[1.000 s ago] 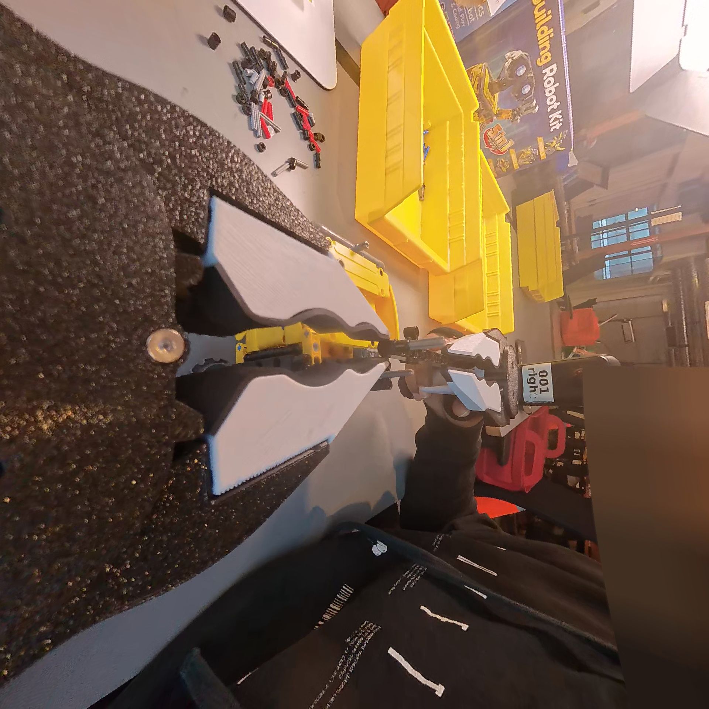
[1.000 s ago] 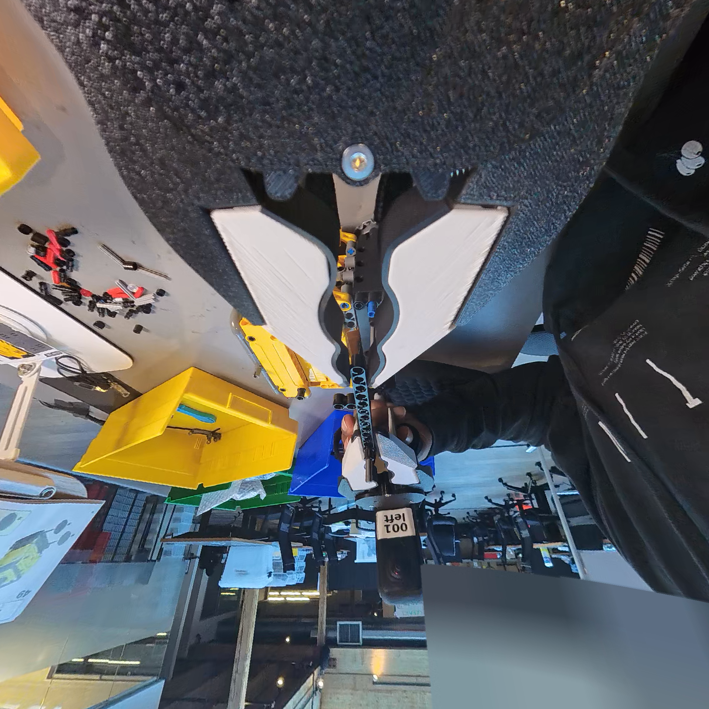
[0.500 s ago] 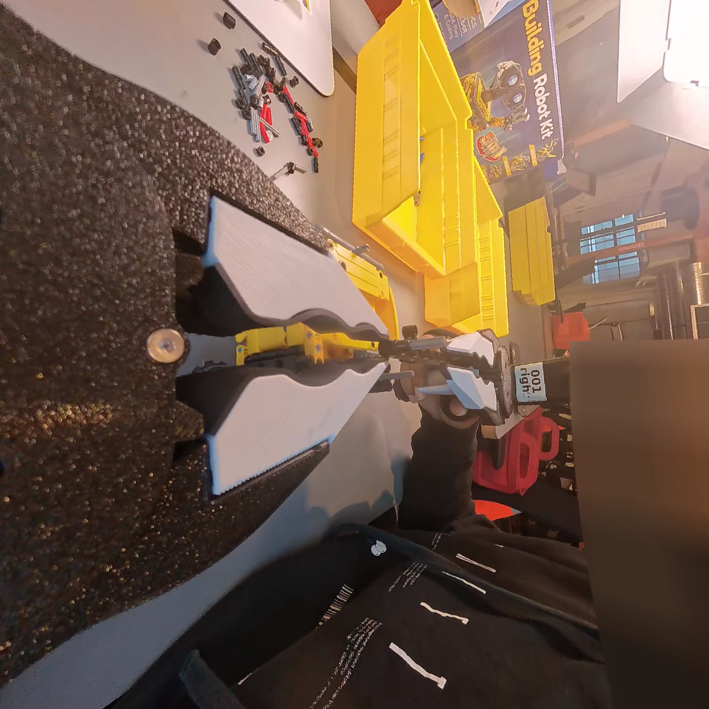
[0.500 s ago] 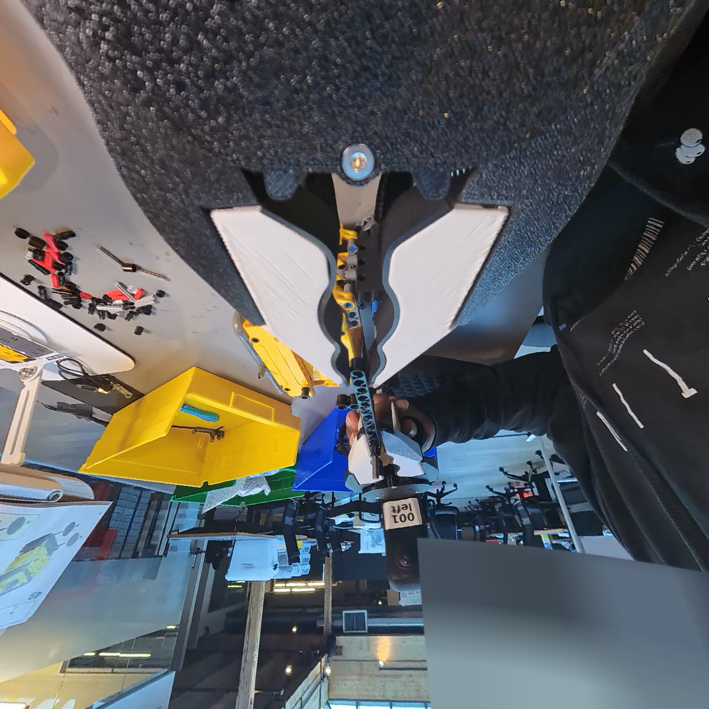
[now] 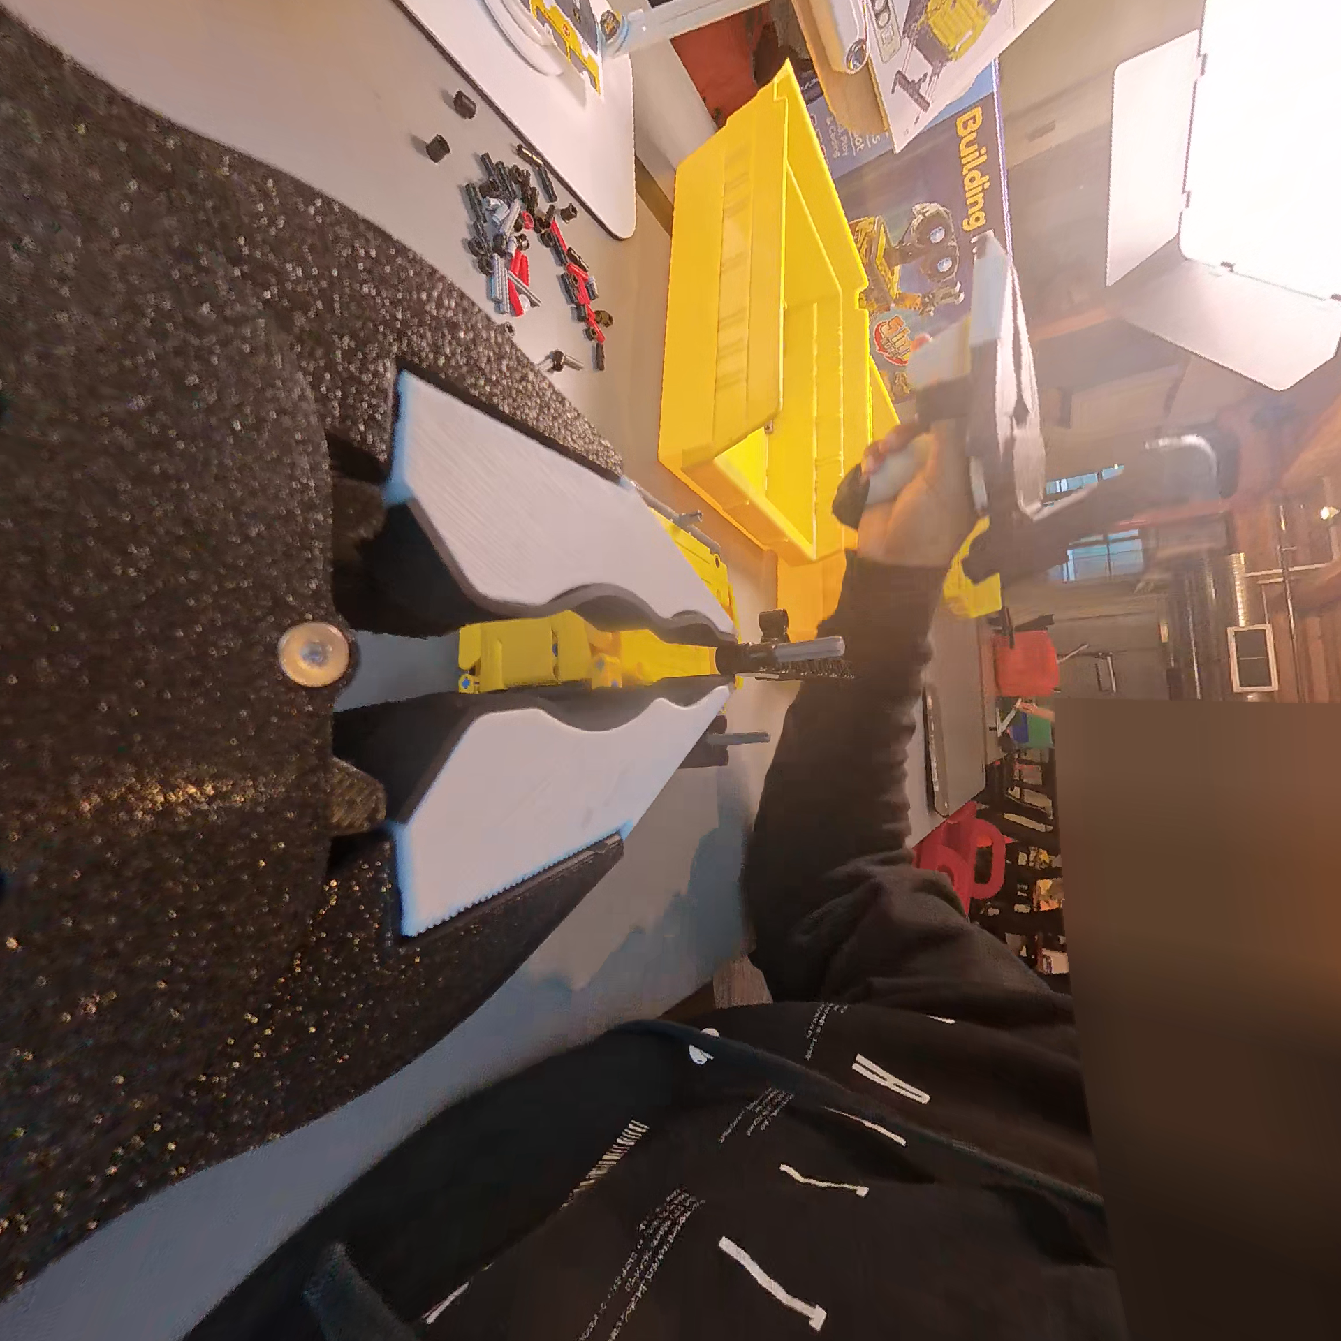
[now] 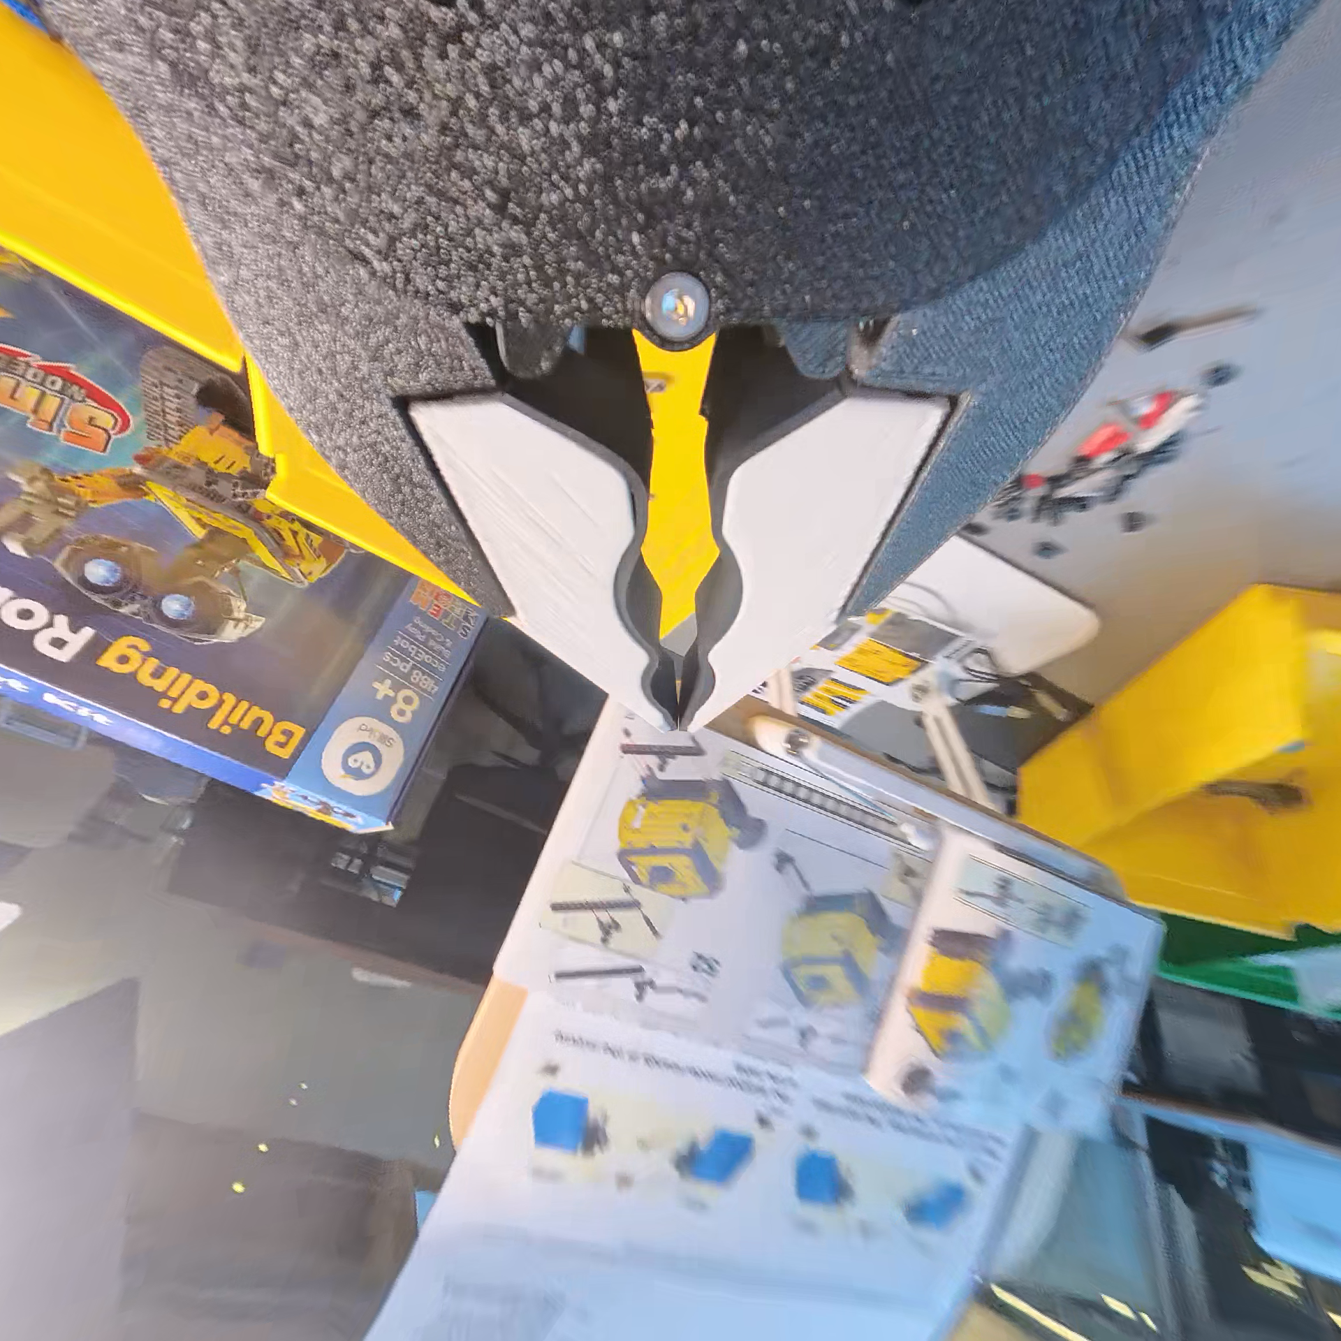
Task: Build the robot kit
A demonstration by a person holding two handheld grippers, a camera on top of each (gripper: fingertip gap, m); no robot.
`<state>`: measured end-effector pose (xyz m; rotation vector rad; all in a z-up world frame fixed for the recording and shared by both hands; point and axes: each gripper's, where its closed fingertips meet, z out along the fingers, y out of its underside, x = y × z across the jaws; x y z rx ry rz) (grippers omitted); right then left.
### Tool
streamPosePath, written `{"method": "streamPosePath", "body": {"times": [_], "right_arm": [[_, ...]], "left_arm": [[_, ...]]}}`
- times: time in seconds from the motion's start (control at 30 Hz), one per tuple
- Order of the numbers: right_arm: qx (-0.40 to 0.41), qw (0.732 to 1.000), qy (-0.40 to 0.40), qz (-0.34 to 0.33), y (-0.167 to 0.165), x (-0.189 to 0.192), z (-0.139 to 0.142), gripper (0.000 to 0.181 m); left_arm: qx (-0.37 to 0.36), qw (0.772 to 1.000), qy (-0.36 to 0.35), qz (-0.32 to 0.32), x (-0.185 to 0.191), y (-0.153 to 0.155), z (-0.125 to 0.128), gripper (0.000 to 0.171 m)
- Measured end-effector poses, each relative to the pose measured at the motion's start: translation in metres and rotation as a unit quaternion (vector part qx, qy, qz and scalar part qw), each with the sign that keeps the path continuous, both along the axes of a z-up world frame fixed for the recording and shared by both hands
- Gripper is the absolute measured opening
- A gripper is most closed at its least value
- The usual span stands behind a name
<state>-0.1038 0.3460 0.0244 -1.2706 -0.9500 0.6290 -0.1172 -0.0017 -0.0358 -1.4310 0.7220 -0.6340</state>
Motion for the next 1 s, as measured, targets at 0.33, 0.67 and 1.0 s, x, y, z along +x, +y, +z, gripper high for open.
{"method": "streamPosePath", "body": {"times": [0.33,0.67,1.0], "right_arm": [[0.001,1.000,-0.028,0.004,0.049,-0.060,-0.028,0.000],[-0.003,1.000,-0.024,0.011,0.052,-0.064,-0.031,0.000],[-0.007,1.000,-0.015,0.011,0.057,-0.060,-0.029,0.001]], "left_arm": [[-0.004,1.000,-0.009,0.005,-0.005,0.002,-0.005,0.005],[-0.013,1.000,-0.011,0.004,-0.007,0.004,-0.009,0.005],[-0.012,1.000,-0.012,0.008,-0.009,0.005,-0.009,0.005]]}}
